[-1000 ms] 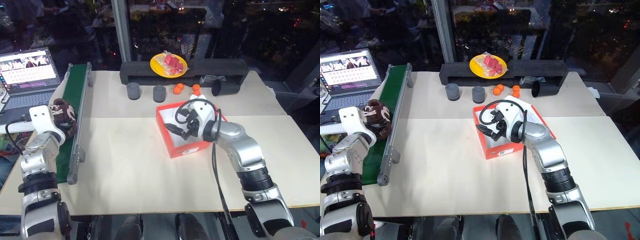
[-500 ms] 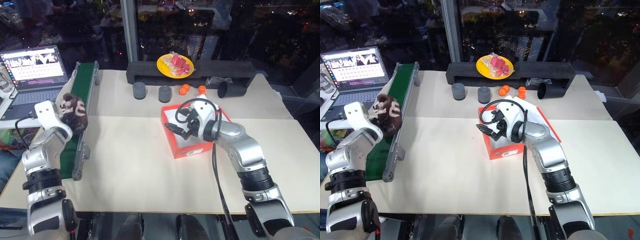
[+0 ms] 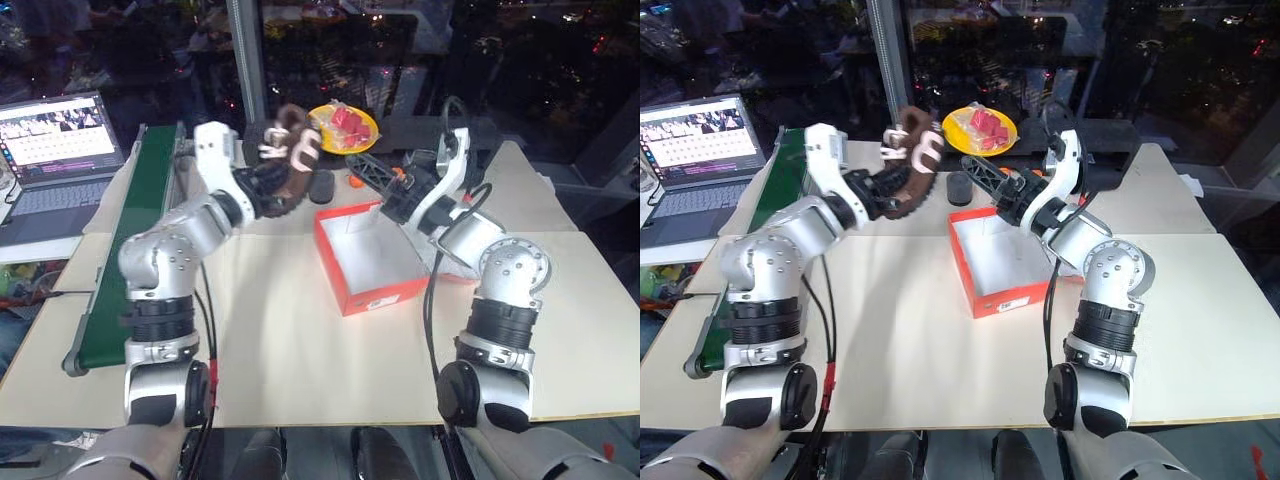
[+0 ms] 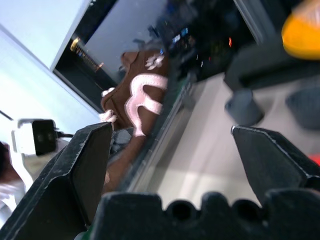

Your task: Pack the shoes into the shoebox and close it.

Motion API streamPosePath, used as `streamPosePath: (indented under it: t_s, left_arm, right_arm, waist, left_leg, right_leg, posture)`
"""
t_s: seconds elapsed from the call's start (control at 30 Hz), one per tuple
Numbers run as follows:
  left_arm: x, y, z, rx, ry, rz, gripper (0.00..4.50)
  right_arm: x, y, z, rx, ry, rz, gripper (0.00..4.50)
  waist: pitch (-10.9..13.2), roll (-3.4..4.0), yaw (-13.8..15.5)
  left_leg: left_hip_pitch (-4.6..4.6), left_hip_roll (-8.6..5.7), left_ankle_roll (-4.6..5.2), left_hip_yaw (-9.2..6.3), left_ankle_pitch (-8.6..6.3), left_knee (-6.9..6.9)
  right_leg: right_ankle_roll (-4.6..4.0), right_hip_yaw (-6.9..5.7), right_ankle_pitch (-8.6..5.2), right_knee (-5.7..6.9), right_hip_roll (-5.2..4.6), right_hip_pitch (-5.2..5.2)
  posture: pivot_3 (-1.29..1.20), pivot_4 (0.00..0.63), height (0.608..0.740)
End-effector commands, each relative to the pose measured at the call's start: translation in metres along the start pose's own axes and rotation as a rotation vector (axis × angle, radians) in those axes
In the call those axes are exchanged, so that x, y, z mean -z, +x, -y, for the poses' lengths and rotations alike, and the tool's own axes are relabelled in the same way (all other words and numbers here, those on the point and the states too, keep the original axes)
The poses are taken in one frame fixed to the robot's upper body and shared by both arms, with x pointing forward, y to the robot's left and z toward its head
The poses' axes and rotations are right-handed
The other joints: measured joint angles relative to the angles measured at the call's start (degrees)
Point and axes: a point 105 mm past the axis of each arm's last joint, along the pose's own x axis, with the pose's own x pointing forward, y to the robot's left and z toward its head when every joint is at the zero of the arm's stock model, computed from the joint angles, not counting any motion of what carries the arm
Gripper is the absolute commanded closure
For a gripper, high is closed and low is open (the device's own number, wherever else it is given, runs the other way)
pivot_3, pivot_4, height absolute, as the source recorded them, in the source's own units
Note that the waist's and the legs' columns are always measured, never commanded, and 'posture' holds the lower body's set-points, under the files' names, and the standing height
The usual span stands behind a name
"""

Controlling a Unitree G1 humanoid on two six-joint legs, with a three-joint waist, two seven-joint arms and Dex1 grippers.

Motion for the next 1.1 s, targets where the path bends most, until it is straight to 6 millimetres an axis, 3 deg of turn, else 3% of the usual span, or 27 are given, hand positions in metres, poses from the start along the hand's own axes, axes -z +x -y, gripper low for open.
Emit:
streamPosePath:
  t_s: [0.03, 0.23, 0.53, 0.63, 0.83, 0.97, 1.03, 1.1]
  left_arm:
    - [-0.024, 0.006, 0.034, 0.146, 0.012, 0.072, 4.33]
    - [-0.007, 0.016, 0.039, 0.175, -0.040, 0.026, 4.33]
    - [0.004, 0.019, 0.037, 0.175, -0.051, 0.001, 4.33]
    - [0.005, 0.020, 0.041, 0.188, -0.056, -0.001, 4.33]
    - [0.004, 0.020, 0.051, 0.229, -0.105, 0.008, 4.33]
    - [0.001, 0.019, 0.049, 0.222, -0.124, 0.016, 4.33]
    - [-0.004, 0.014, 0.050, 0.248, -0.163, 0.050, 3.35]
    - [-0.009, 0.008, 0.055, 0.296, -0.155, 0.058, 2.71]
  right_arm:
    - [-0.022, -0.004, -0.020, -0.095, 0.071, 0.076, 0.00]
    - [-0.029, -0.013, -0.012, -0.056, 0.112, 0.122, 0.00]
    - [-0.031, -0.020, -0.023, -0.060, 0.070, 0.130, 0.00]
    - [-0.032, -0.020, -0.021, -0.046, 0.066, 0.138, 0.67]
    - [-0.039, -0.019, -0.021, -0.047, 0.070, 0.172, 2.80]
    - [-0.042, -0.017, -0.021, -0.042, 0.069, 0.183, 3.94]
    - [-0.043, -0.015, -0.020, -0.035, 0.067, 0.185, 4.14]
    - [-0.044, -0.014, -0.019, -0.032, 0.061, 0.184, 4.18]
  waist:
    - [0.0, 0.06, -0.4]
    - [0.1, 0.10, -0.9]
    - [0.1, 0.13, -0.7]
    - [0.1, 0.13, -0.6]
    - [0.1, 0.13, -0.6]
    - [0.1, 0.13, -0.5]
    - [0.1, 0.13, -0.5]
    - [0.1, 0.13, -0.5]
  left_leg:
    - [-0.13, 0.00, 0.00, 0.04, 0.00, 0.02]
    - [-0.12, 0.03, 0.02, 0.18, 0.01, 0.00]
    - [-0.16, 0.02, 0.04, 0.20, 0.01, 0.04]
    - [-0.15, 0.02, 0.04, 0.20, 0.02, 0.05]
    - [-0.16, 0.02, 0.04, 0.20, 0.02, 0.05]
    - [-0.16, 0.02, 0.04, 0.20, 0.02, 0.05]
    - [-0.16, 0.02, 0.04, 0.20, 0.02, 0.05]
    - [-0.16, 0.02, 0.04, 0.20, 0.02, 0.06]
  right_leg:
    - [0.00, 0.04, 0.00, 0.03, 0.00, -0.17]
    - [-0.01, 0.17, 0.01, 0.09, 0.03, -0.24]
    - [0.00, 0.18, 0.01, 0.07, 0.02, -0.23]
    - [0.01, 0.18, 0.01, 0.07, 0.02, -0.22]
    - [0.01, 0.18, 0.01, 0.07, 0.03, -0.23]
    - [0.01, 0.18, 0.01, 0.07, 0.03, -0.22]
    - [0.01, 0.18, 0.01, 0.07, 0.03, -0.22]
    - [0.01, 0.18, 0.01, 0.07, 0.03, -0.23]
  posture:
    - [0.00, 0.150, 0.740]
    - [0.00, 0.150, 0.740]
    - [0.00, 0.150, 0.740]
    - [0.00, 0.150, 0.740]
    - [0.00, 0.150, 0.740]
    - [0.00, 0.150, 0.740]
    - [0.00, 0.150, 0.740]
    - [0.00, 0.150, 0.740]
